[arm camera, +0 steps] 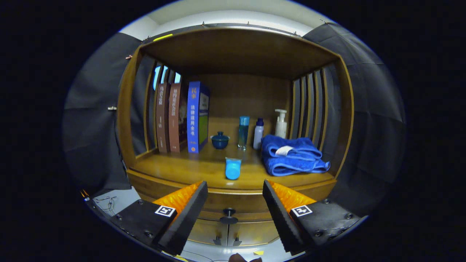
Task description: Pull open the drawer, take out the items inside it, and place them on the countertop above the cabinet.
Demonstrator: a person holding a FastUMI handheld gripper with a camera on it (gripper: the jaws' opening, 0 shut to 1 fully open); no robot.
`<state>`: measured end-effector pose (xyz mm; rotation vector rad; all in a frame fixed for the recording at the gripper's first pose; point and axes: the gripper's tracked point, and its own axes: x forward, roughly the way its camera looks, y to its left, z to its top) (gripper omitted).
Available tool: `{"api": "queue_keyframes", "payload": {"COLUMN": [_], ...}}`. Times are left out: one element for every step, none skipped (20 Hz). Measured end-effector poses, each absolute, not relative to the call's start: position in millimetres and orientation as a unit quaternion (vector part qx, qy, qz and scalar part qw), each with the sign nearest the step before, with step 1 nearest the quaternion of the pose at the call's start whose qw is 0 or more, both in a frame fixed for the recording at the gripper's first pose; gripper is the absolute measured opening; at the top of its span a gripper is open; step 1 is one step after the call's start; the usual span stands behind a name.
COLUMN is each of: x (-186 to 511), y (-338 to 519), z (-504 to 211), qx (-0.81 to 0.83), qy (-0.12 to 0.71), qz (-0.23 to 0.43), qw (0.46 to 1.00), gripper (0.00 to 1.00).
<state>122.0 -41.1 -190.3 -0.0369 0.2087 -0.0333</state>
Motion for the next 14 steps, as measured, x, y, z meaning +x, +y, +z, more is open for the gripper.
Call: {"api": "queue_keyframes", "payload": {"x": [117, 111, 104, 90, 82, 73, 65, 57, 49, 43, 35, 28, 21, 14], "y": [-39, -38, -37, -33, -29, -26, -23, -22, -20, -16, -15, -14, -14, -13], "z": [-174, -154, -133, -111, -92, -72, -56, -45, -33, -24, -15, -8, 0, 5], "qx": [-0.012, -0.009, -0.007, -0.008, -0.007, -0.007, -0.008, -0.01, -0.009, -0.006, -0.001, 0.002, 0.006, 0.007], "qy": [0.096, 0.084, 0.068, 0.053, 0.036, 0.024, 0.016, 0.014, 0.011, 0.009, 0.007, 0.005, 0.002, 0.0], "qz": [-0.013, -0.011, -0.011, -0.009, -0.005, -0.001, 0.002, 0.002, 0.005, 0.008, 0.01, 0.01, 0.012, 0.013], "qw": [0.995, 0.996, 0.998, 0.999, 0.999, 1.0, 1.0, 1.0, 1.0, 1.0, 1.0, 1.0, 1.0, 1.0], "gripper": [1.0, 1.0, 1.0, 1.0, 1.0, 1.0, 0.99, 0.99, 0.99, 0.99, 0.99, 0.99, 0.99, 0.99]}}
